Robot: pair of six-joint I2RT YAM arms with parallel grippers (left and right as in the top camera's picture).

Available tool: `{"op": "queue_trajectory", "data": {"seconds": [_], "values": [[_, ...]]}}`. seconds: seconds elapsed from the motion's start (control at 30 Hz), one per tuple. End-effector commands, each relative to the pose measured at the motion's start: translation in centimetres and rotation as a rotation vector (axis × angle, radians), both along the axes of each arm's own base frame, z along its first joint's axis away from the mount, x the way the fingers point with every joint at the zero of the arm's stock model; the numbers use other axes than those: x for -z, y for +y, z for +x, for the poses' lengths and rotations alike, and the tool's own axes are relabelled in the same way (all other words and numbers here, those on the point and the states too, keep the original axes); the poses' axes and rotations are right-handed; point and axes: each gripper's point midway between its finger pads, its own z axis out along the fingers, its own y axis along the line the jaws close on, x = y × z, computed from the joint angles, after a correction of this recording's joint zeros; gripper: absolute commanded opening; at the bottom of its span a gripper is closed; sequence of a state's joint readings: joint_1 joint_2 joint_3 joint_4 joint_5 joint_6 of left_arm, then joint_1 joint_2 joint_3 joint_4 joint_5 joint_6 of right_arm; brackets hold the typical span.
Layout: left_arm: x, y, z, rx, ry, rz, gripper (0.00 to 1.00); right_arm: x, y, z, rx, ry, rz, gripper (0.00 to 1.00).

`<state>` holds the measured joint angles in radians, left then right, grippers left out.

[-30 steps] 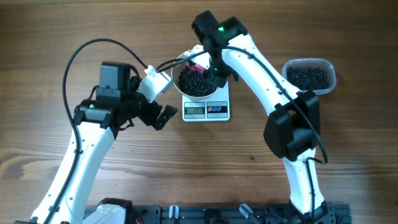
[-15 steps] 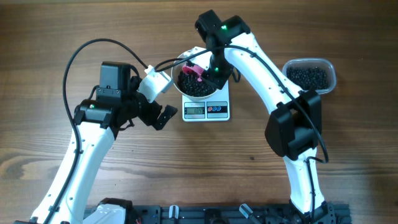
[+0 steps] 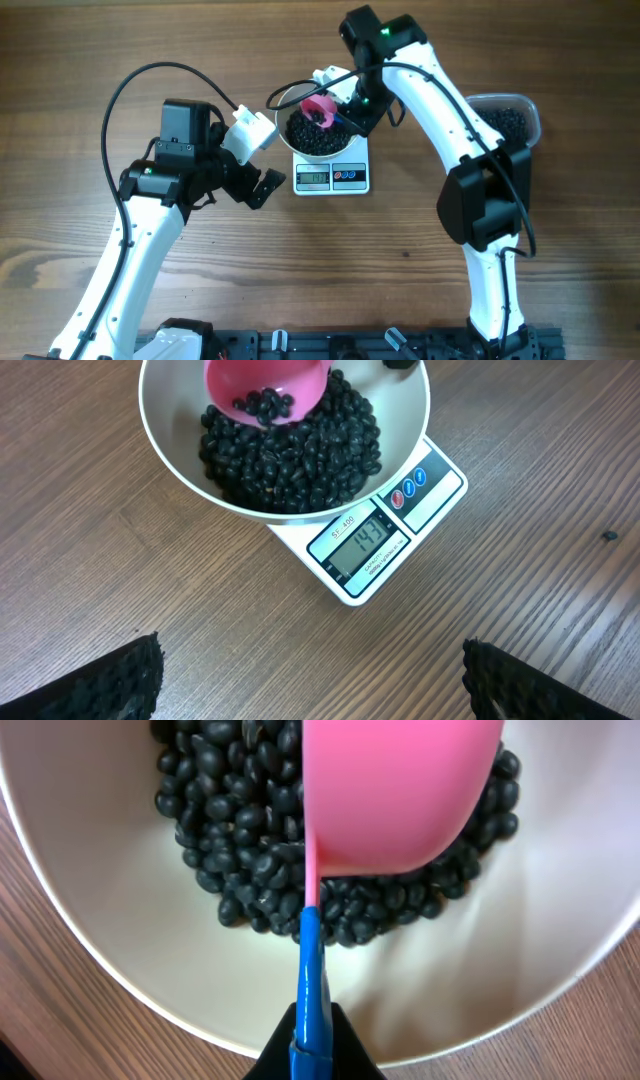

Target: Scoop item into bowl and weigh 150g on scale

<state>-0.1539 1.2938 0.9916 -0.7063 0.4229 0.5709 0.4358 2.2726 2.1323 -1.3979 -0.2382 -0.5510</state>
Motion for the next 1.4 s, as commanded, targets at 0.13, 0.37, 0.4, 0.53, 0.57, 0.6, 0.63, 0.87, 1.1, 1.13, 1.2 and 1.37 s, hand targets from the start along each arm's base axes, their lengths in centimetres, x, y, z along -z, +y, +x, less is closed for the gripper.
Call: {"op": "queue_trajectory", "data": {"seconds": [0.13,0.37,0.4,0.53,0.57,0.6,0.63,0.87,1.1,1.13,1.2,1.37], "values": [[0.1,0.1,-0.1,-0.005,0.003,-0.006,1.00,-3.1,0.3,0.7,0.050,0.004,0.170,0.04],[0.1,0.1,-0.1,-0.005,0.003,-0.006,1.00,-6.0,0.1,1.2,0.062,-0.049,0.229,0.04],[0.1,0.1,-0.1,-0.005,0.003,-0.006,1.00,-6.3,0.1,1.2,0.061,-0.056,0.231,0.04],[0.1,0.1,-0.1,-0.005,0.003,-0.006,1.00,-7.3,-0.2,1.3,0.063,-0.095,0.225,0.04],[0.1,0.1,-0.1,-0.004,0.003,-0.006,1.00,-7.3,-0.5,1.5,0.071,-0.103,0.212,0.04],[0.1,0.1,-0.1,-0.005,0.003,-0.006,1.00,-7.4,-0.8,1.6,0.087,-0.113,0.193,0.04],[0.1,0.1,-0.1,-0.005,0.003,-0.006,1.00,-7.4,-1.0,1.8,0.091,-0.121,0.180,0.05],[0.1,0.1,-0.1,-0.005,0.003,-0.005,1.00,-7.7,-1.4,2.1,0.091,-0.151,0.154,0.04],[0.1,0.1,-0.1,-0.005,0.003,-0.006,1.00,-8.1,-1.9,2.7,0.096,-0.196,0.131,0.04],[0.1,0.1,-0.1,-0.005,0.003,-0.006,1.00,-8.2,-1.9,2.8,0.096,-0.202,0.129,0.04],[0.1,0.1,-0.1,-0.005,0.003,-0.006,1.00,-8.3,-1.9,2.8,0.096,-0.206,0.132,0.04],[0.1,0.1,-0.1,-0.005,0.003,-0.006,1.00,-8.3,-1.9,2.8,0.096,-0.207,0.132,0.04]]}}
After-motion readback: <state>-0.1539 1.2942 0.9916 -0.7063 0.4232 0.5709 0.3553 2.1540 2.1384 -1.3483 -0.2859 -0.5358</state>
